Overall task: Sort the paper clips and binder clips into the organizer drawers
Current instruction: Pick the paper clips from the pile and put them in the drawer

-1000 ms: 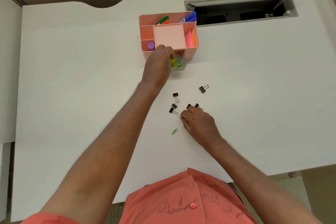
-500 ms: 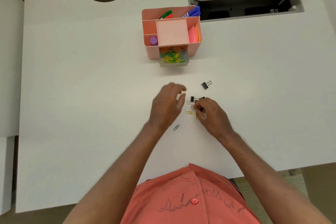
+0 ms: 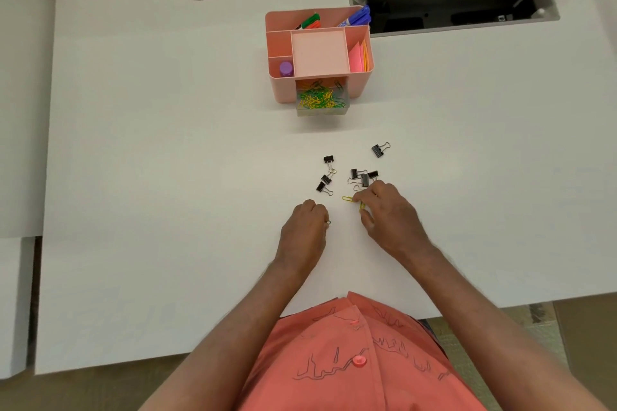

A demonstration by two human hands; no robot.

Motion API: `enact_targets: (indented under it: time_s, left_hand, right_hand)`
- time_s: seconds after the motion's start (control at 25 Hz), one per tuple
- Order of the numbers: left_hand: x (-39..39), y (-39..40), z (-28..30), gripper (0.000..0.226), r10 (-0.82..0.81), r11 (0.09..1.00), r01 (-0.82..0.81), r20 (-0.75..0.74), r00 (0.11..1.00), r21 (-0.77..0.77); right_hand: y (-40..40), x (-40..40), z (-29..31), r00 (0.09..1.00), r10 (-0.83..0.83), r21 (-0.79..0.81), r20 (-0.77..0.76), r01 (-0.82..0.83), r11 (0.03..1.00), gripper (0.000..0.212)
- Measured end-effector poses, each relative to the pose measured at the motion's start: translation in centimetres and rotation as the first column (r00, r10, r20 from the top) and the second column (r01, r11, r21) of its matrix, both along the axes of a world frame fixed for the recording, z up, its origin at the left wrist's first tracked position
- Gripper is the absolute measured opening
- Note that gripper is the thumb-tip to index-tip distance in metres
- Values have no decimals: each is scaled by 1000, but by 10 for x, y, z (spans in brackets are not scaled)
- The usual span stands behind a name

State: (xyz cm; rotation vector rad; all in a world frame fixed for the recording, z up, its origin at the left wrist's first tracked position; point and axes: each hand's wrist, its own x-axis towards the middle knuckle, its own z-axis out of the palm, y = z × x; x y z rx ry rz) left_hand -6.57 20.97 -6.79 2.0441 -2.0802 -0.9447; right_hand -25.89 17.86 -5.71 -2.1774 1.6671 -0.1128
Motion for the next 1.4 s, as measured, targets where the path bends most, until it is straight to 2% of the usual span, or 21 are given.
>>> enact_targets:
  time_s: [0.24, 0.44, 0.6, 0.8, 0.92, 1.12, 1.16, 1.24, 1.32, 1.4]
  left_hand:
    - [-2, -13, 6, 10, -107, 994, 107, -30, 994, 12]
    - [-21, -28, 6, 7, -65, 996, 58, -104, 992, -72]
    - [-31, -34, 0, 9, -89, 993, 82, -75, 993, -84]
    - [-34, -42, 1, 22, -132, 991, 132, -25, 991, -23]
    - [-35, -45, 3, 16, -189, 982, 189, -5, 982, 0]
    - [-38, -38, 4, 11, -230, 972, 231, 33, 973, -49]
    - [-37, -36, 4, 10, -229, 972, 229, 22, 973, -53]
    - [-30, -33, 3, 10, -175, 984, 173, -47, 984, -45]
    - [-22, -32, 2, 10, 5, 1000, -2, -188, 982, 18]
    - [-15, -32, 3, 13, 204, 977, -169, -328, 922, 131]
  right_hand:
    - [-3, 3, -1, 999, -25, 41, -30, 27, 999, 12]
    - [-7, 0, -3, 998, -58, 69, 28, 56, 996, 8]
    - [-4, -5, -7, 988, -102, 104, 113, 91, 990, 10]
    - [-5, -7, -12, 987, -106, 113, 117, 92, 989, 9]
    - [-4, -6, -13, 992, -75, 76, 106, 67, 995, 9]
    - [5, -3, -14, 1000, 16, -83, 3, -16, 996, 4]
    - [8, -3, -14, 1000, -8, -95, 28, 10, 995, 5]
    - [12, -1, -11, 976, -119, -66, 183, 133, 989, 9]
    - [11, 3, -8, 879, -295, 55, 373, 297, 953, 12]
    - [5, 8, -3, 731, -480, 221, 484, 429, 876, 14]
